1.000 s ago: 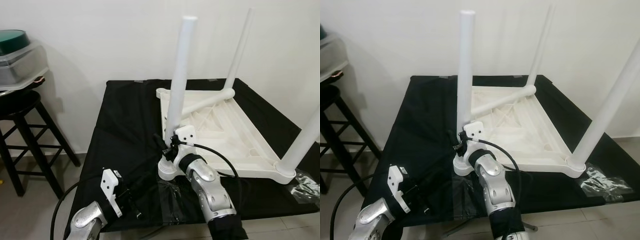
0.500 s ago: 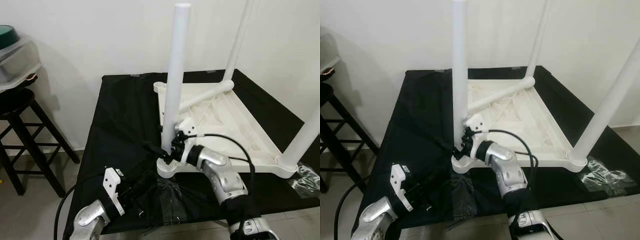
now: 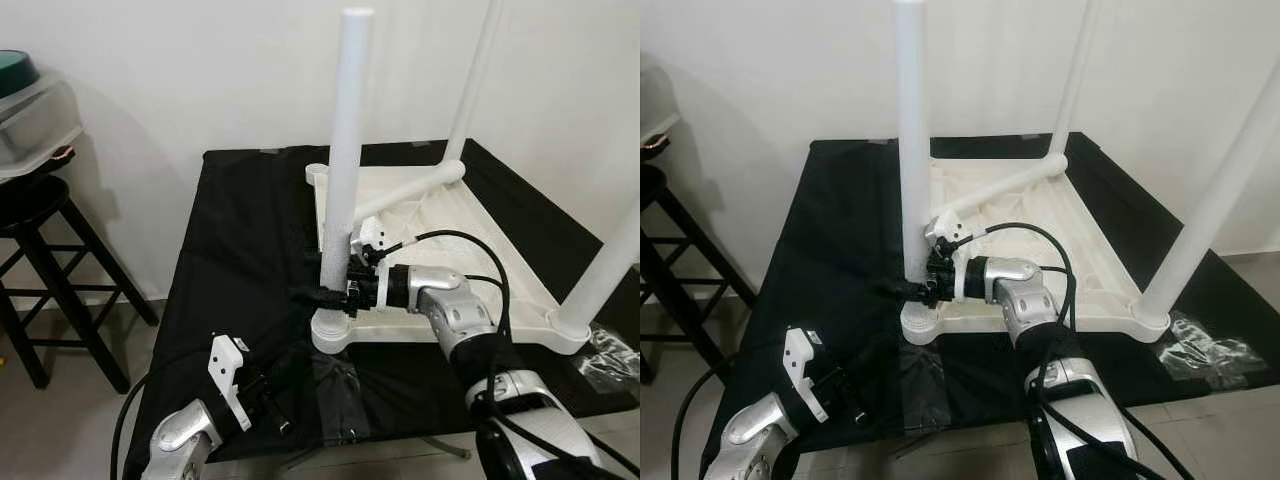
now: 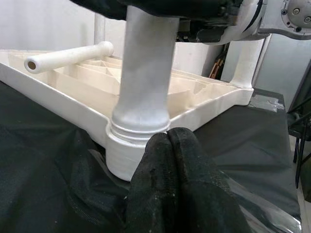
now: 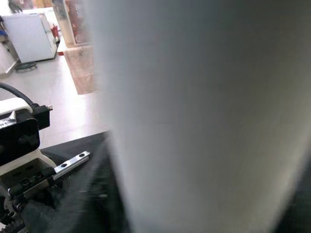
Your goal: Building children table
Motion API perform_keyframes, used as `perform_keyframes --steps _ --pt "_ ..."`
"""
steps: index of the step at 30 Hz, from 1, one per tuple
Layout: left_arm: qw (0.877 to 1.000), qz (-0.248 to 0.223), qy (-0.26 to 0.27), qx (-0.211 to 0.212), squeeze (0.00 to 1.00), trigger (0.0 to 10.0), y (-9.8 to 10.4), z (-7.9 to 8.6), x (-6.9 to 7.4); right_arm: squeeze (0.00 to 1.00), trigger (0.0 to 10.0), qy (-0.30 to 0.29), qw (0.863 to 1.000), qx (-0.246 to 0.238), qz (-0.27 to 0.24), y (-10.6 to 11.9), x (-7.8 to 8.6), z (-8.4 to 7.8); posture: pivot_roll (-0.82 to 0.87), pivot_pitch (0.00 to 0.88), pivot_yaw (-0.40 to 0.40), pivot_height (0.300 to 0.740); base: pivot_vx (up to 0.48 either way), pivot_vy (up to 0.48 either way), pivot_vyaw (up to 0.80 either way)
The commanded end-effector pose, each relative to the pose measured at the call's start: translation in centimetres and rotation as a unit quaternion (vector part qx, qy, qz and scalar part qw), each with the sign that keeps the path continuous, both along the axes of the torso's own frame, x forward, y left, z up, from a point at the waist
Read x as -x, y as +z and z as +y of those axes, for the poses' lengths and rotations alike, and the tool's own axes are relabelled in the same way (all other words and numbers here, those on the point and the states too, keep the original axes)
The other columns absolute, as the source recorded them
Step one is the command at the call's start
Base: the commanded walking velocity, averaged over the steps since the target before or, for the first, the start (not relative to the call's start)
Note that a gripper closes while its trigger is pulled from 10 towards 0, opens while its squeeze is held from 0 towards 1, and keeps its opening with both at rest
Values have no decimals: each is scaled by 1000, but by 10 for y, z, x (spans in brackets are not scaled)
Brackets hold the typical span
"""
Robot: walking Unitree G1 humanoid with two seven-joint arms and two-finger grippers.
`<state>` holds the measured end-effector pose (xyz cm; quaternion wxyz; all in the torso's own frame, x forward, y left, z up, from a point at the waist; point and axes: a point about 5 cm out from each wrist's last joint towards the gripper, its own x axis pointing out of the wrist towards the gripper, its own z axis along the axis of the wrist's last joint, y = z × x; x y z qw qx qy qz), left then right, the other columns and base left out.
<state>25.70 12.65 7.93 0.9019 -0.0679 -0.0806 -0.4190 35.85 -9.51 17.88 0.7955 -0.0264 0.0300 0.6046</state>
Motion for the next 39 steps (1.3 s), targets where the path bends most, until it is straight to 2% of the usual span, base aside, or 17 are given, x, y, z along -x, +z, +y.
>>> perform_keyframes --steps 1,6,7,10,11,12,13,15,21,27,28,31,33,35,37,38,39 --pt "1000 2 -1 0 0 10000 -2 1 2 0 0 23 1000 -7 3 -4 4 12 84 0 -49 740 0 0 0" --pt "1000 1 -1 1 0 10000 -2 1 3 0 0 -44 998 -41 5 -12 5 5 76 0 -47 740 0 0 0" --pt "1000 1 0 2 0 10000 -2 2 3 0 0 -109 993 -31 15 -29 10 13 70 0 -50 740 0 0 0" --pt "1000 1 0 3 0 10000 -2 2 4 0 0 -155 987 -21 21 -40 15 19 70 0 -50 740 0 0 0" --pt "1000 1 0 3 0 10000 -1 3 4 0 0 -291 955 -4 54 -62 23 26 71 0 -55 740 0 0 0" --pt "1000 1 0 3 0 10000 -1 3 4 0 0 -291 955 -4 54 -62 23 26 71 0 -55 740 0 0 0" --pt "1000 1 -1 3 0 10000 -1 3 5 0 0 -326 943 10 70 -79 42 39 79 0 -51 740 0 0 0" --pt "1000 1 0 1 0 10000 -1 4 5 0 0 -327 942 22 70 -84 54 45 54 0 -32 740 0 0 0" --pt "1000 4 -5 4 0 10000 -1 6 4 0 0 -343 937 34 62 -82 44 29 53 0 -43 740 0 0 0" --pt "1000 3 -1 3 0 10000 -1 7 3 0 0 -351 934 36 63 -82 45 32 59 0 -36 740 0 0 0" --pt "1000 3 -2 3 0 10000 -1 7 3 0 10000 -337 939 26 59 -77 43 35 62 0 -29 740 0 0 0" --pt "1000 3 -2 3 0 10000 -1 7 3 0 10000 -337 939 26 59 -77 43 35 62 0 -29 740 0 0 0" --pt "1000 4 -3 1 0 10000 -1 7 2 1000 10000 -272 962 -3 36 -56 37 37 75 0 -31 740 0 0 0" --pt "1000 4 -3 1 0 10000 -1 7 2 1000 10000 -272 962 -3 36 -56 37 37 75 0 -31 740 0 0 0" --pt "1000 4 -3 1 0 10000 -1 6 2 1000 10000 -192 981 -29 -9 -30 29 31 76 0 -32 740 0 0 0" --pt "1000 4 -4 1 0 10000 -1 5 2 761 10000 -173 984 -35 -27 -19 21 25 85 0 -41 740 0 0 0" --pt "1000 4 -4 1 0 10000 -1 5 2 761 10000 -173 984 -35 -27 -19 21 25 85 0 -41 740 0 0 0"
